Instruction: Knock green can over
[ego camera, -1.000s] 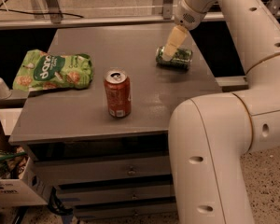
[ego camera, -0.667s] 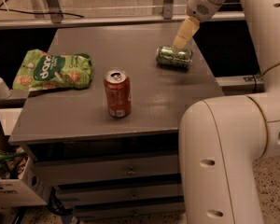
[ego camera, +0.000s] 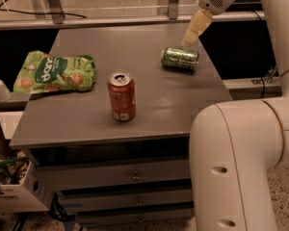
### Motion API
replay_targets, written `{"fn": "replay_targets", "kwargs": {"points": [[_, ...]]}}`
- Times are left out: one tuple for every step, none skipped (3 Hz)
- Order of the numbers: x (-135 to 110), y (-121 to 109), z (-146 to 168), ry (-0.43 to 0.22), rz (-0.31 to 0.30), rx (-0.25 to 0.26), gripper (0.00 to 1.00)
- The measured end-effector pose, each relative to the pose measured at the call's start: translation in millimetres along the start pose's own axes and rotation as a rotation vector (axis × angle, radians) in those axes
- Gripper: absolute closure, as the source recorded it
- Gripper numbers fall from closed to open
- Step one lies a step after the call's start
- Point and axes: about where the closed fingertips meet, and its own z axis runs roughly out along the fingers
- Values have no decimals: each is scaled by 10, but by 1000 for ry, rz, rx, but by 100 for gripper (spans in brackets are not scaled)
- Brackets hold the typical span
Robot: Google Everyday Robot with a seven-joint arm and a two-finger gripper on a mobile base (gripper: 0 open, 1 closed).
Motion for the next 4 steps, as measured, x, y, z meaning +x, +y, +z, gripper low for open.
{"fn": "replay_targets", "kwargs": {"points": [[-26,-4,70,-14,1,-6,0],[119,31,105,-31,35,-35,0],[336,67,71,-62,81,-61,0],[511,117,43,-97,113,-89,0]]}}
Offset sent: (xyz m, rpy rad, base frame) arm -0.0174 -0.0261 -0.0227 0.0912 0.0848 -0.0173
